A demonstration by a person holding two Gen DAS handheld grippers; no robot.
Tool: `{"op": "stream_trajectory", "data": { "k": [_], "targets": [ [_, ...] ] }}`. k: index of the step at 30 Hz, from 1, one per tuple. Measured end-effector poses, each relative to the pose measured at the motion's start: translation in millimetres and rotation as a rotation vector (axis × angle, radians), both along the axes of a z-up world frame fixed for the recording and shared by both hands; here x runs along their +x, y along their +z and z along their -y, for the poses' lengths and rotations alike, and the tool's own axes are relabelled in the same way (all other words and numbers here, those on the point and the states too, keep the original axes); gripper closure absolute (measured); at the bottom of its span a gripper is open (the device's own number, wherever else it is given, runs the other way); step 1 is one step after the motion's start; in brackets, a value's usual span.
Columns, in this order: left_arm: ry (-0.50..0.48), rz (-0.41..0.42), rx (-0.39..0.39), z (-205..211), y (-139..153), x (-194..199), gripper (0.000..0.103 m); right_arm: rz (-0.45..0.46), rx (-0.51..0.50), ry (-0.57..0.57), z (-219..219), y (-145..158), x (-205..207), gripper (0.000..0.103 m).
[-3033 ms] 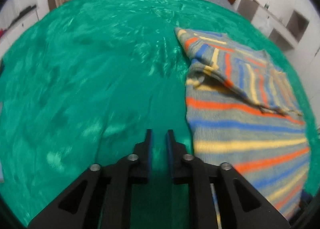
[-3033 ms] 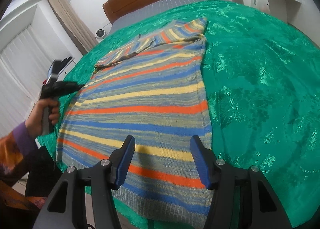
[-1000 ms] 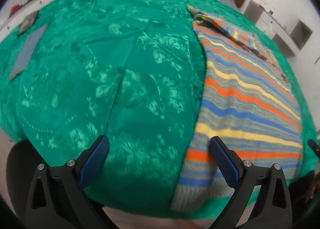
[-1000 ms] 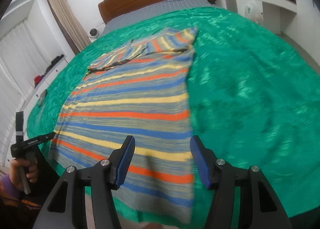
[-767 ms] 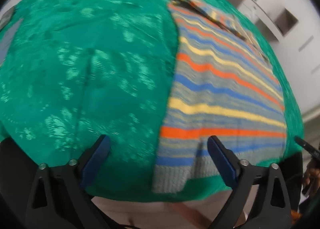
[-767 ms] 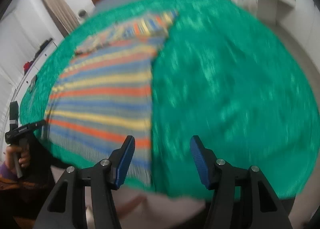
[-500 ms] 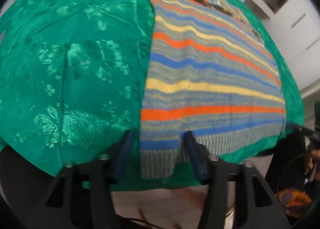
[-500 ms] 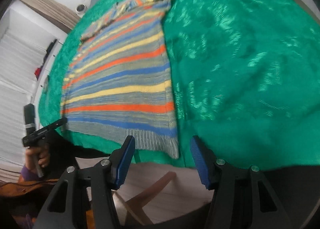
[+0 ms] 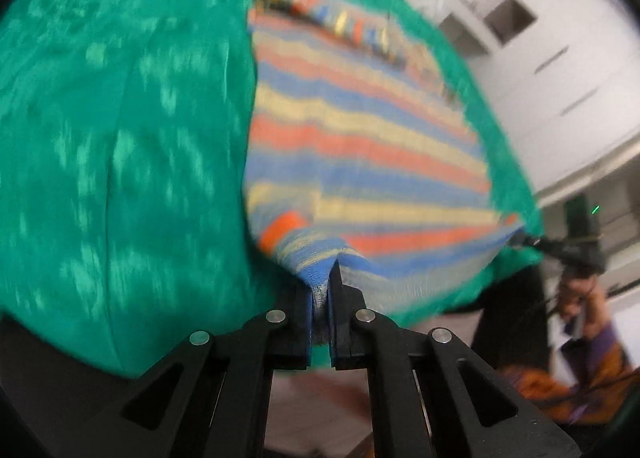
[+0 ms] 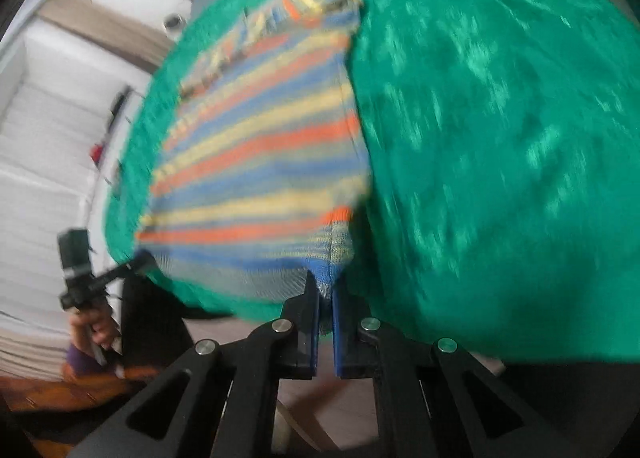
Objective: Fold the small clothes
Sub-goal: 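Grasp the sweater hem with the left gripper while the right gripper grasps it too, then lift the hem with both grippers, lay it onto the collar, and open them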
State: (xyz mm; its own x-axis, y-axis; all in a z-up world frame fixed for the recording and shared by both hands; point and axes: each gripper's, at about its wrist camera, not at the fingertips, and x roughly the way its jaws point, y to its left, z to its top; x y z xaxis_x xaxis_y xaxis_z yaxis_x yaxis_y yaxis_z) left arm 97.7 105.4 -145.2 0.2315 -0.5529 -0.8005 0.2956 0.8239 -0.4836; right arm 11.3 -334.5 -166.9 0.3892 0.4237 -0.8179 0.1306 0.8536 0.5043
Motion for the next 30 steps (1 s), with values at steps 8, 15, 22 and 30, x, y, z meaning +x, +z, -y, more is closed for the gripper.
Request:
{"op": "stream_trajectory", "data": {
  "k": [8,15,22,30],
  "targets": [
    [0.147,0.147,-0.111,6.7,53.8,125.7,0.099,0.227,0.025,-0.064,26.1,47.6,101.8,0.098],
    [0.216,0.141,-0.046,46.7,48.1,264.7,0.099,0.281,0.001,-0.096,53.2,72.1,255.0,0.098],
    [0.305,0.079,0.056,67.0,5.1,353.8,0.061,0.273,-0.032,-0.185,87.3,31.8,362.1,0.088],
    [0.23,0.158,0.057,20.1,16.0,282.2,0.03,0.301,-0.067,-0.128,93.6,35.0,307.9,0.076]
  ]
}}
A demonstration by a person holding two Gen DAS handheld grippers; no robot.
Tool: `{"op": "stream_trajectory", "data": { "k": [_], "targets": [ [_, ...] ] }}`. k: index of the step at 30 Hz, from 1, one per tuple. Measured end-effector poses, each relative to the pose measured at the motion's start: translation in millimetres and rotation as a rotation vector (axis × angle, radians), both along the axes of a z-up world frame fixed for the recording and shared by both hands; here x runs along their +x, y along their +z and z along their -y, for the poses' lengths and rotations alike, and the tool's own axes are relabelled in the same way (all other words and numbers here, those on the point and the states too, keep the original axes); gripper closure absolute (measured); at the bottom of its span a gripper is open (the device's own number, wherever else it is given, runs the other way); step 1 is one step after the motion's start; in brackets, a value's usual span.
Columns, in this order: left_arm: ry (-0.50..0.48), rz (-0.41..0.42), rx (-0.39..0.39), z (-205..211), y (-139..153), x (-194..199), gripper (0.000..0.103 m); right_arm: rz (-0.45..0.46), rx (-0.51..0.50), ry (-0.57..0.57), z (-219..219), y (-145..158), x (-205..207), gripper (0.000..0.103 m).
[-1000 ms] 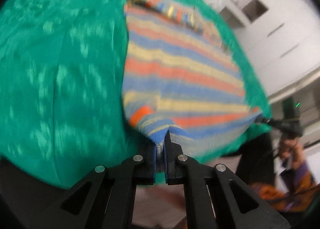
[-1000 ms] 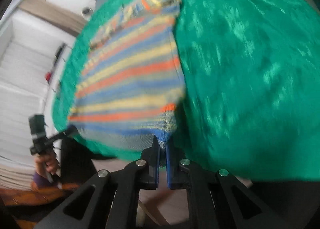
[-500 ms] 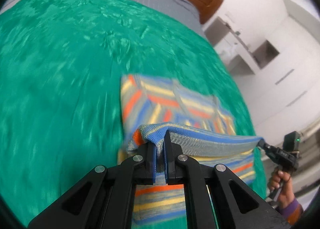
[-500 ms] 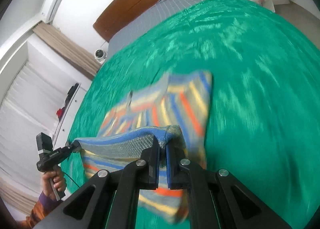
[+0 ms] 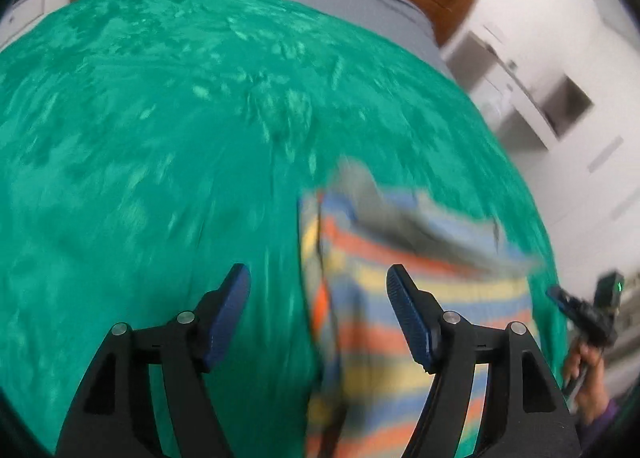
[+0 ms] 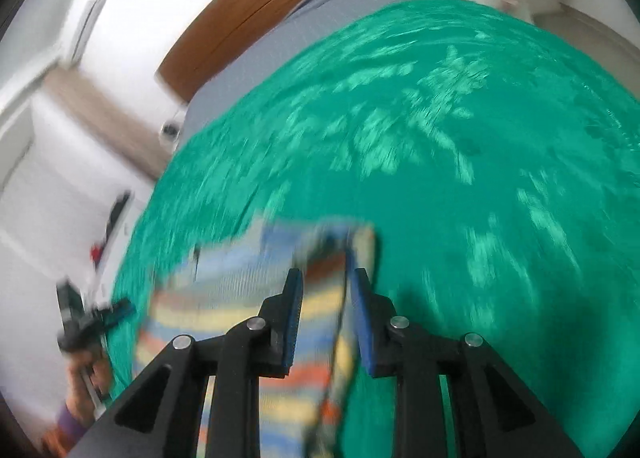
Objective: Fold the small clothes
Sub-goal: 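Lift the hem with both grippers, lay it onto the collar, and open them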
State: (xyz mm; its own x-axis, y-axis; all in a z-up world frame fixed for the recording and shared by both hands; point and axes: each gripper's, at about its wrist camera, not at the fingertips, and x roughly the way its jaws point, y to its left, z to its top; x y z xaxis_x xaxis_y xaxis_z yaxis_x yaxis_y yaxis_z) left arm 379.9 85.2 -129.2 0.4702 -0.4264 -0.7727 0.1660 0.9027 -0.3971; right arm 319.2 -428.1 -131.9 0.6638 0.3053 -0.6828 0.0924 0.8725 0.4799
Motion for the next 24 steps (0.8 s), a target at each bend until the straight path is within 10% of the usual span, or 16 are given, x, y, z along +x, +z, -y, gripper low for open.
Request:
{"op": "stream_trajectory", "data": {
  "k": [4,6,11,12,13,14,24],
  "targets": [
    [-0.097,-0.052,0.006,-6.7,-13.1,-54.7,0.026,-0.057,-0.053,0.149,-29.0,-0.5,-52.9,0.066],
    [-0.12,-0.073,0.002,-3.7,-21.8,-72.2,0.025,-0.076,-0.077,0.188,-45.4,-6.1,-81.1,0.04],
    [-0.092,-0.073,0.022,9.2,-40.0,-76.8,0.027,-0.124,-0.075,0.164,-60.9,-34.9,-96.3,0.041],
    [-0.083,-0.069,0.033,10.6,-41.2,-78.1,0.033,-0.13,-0.056,0.147,-59.8,-41.5,-93.4,0.049],
    [-0.082,-0.065,0.042,12.0,-42.8,-77.8,0.061,-0.124,-0.044,0.135,-58.3,-43.1,-92.5,0.06],
    [-0.091,-0.079,0.038,12.8,-45.2,-76.5,0.096,-0.122,-0.018,0.129,-56.6,-45.0,-91.7,0.091],
    [-0.16,-0.131,0.107,10.2,-38.3,-90.5,0.099,-0.169,-0.051,0.203,-47.8,-25.4,-100.1,0.095]
  ]
}}
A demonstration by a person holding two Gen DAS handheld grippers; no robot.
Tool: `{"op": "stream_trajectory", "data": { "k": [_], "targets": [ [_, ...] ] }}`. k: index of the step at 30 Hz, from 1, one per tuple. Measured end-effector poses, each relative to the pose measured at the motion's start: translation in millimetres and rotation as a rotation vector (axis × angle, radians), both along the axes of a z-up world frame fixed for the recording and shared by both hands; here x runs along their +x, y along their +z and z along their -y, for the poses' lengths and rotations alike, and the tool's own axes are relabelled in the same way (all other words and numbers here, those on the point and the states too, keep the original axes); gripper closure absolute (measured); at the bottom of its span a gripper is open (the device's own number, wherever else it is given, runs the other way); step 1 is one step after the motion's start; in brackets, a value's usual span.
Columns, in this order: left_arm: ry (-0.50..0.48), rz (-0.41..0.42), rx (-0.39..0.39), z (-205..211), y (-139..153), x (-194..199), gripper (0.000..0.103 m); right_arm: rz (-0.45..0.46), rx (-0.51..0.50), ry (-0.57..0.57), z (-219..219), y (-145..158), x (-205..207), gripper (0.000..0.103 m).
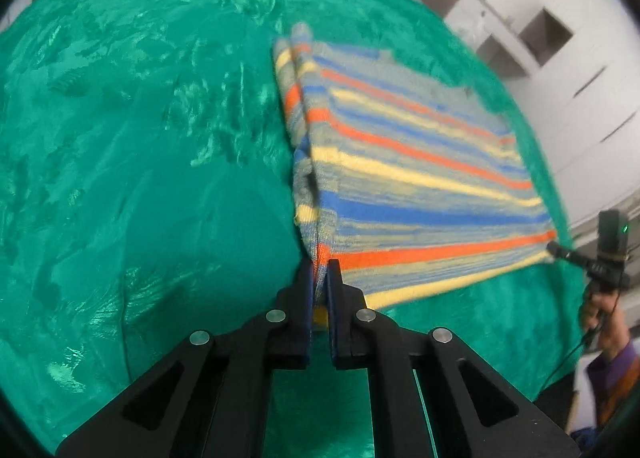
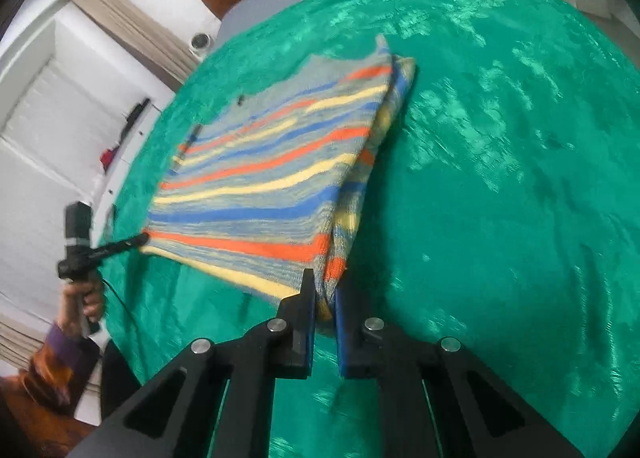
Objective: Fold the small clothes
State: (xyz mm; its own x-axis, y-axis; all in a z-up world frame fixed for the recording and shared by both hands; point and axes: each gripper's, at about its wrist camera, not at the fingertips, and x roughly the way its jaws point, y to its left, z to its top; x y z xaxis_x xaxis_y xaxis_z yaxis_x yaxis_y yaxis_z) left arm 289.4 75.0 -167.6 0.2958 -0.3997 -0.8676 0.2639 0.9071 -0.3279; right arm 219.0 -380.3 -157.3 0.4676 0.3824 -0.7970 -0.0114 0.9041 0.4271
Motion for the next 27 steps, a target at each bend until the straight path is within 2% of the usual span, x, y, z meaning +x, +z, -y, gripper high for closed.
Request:
{"op": "stream_trajectory", "data": {
  "k": [3,4,5,6,8,10,12,19,27],
  "targets": [
    [0.016,0.001,0.013,2.7,-4.7,0.7,0.096,-0.058,0.023,-0.026,4.7,-31.4,6.7,0.095],
    [0.025,0.01,0.024,2.5,-2.1,-0.9,0.09,-0.051,0.033,-0.032,5.4,-33.5,7.0,0.095],
    [0.036,0.019,0.042,1.6,1.2,-4.3,0.082,-0.039,0.041,-0.044,5.6,-32.9,7.5,0.094],
    [0.046,0.032,0.067,1.0,5.0,-7.7,0.074,-0.029,0.047,-0.056,6.0,-30.7,6.1,0.088],
    [0.065,0.087,0.132,2.1,16.8,-17.3,0.04,-0.019,0.039,-0.068,7.2,-25.8,3.4,0.076],
    [0.089,0.158,0.191,3.0,30.2,-28.7,0.027,0.001,-0.003,-0.083,11.0,-15.4,-5.7,0.065],
    [0.108,0.205,0.231,4.7,39.6,-36.5,0.025,0.026,-0.078,-0.098,10.0,-4.5,-14.8,0.053],
    [0.148,0.277,0.304,9.8,58.4,-50.4,0.023,0.082,-0.128,-0.128,4.2,13.2,-41.1,0.052],
    [0.173,0.319,0.338,11.0,71.9,-61.9,0.022,0.102,-0.128,-0.133,-10.3,12.2,-58.4,0.051]
  ]
}}
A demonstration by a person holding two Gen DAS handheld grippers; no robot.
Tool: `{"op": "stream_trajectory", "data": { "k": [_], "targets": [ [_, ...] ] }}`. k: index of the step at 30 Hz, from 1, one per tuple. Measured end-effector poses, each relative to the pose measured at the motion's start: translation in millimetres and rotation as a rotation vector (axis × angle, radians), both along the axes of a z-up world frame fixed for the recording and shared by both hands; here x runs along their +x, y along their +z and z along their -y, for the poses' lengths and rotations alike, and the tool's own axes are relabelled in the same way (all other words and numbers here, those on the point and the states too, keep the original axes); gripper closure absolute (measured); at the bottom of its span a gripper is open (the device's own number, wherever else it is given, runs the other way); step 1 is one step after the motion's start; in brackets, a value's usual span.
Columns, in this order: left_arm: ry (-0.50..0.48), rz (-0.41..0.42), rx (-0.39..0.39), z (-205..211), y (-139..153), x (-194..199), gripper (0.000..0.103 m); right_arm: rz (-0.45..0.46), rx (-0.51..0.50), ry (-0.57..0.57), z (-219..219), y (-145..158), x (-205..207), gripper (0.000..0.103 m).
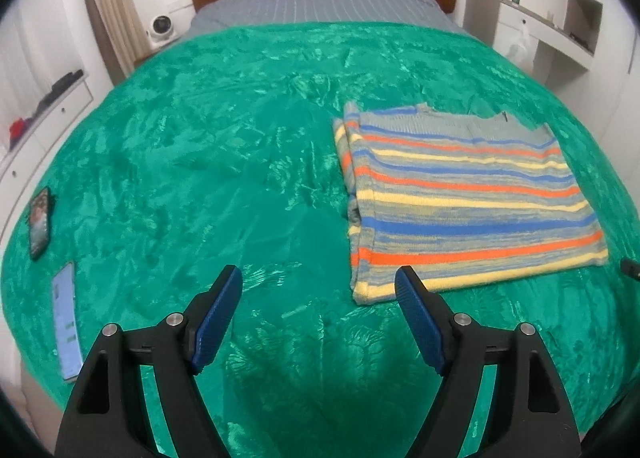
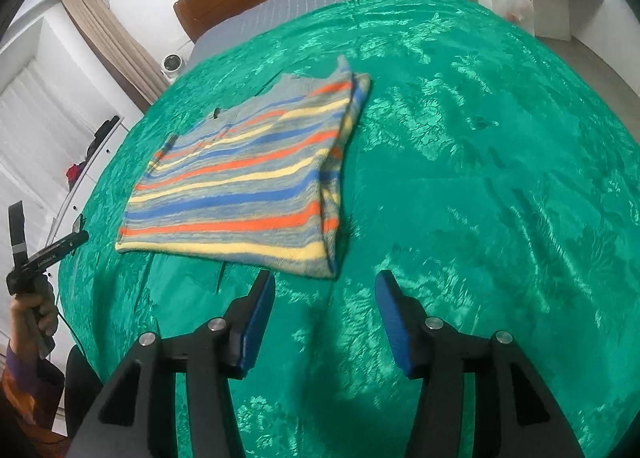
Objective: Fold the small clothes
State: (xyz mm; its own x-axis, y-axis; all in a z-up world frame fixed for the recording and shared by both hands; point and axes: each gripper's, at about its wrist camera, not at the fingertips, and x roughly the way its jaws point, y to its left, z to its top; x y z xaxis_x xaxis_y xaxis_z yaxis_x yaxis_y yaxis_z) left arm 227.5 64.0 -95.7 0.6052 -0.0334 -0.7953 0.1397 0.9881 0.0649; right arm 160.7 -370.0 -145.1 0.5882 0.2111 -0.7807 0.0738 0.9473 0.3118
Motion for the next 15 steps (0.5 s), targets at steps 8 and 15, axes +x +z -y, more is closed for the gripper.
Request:
{"op": "stream_trajectory", "data": {
  "k": [8,15],
  "targets": [
    [0.006,0.029,0.036,3.9,6.9,-8.9,0.019,0.011,-0.013,0.015,-12.5,-5.1,-14.6,0.046],
    [0.002,0.041,0.052,13.0,8.7,-8.7,0.016,0.01,-0.011,0.012,-12.3,-9.1,-20.2,0.045]
  ]
}}
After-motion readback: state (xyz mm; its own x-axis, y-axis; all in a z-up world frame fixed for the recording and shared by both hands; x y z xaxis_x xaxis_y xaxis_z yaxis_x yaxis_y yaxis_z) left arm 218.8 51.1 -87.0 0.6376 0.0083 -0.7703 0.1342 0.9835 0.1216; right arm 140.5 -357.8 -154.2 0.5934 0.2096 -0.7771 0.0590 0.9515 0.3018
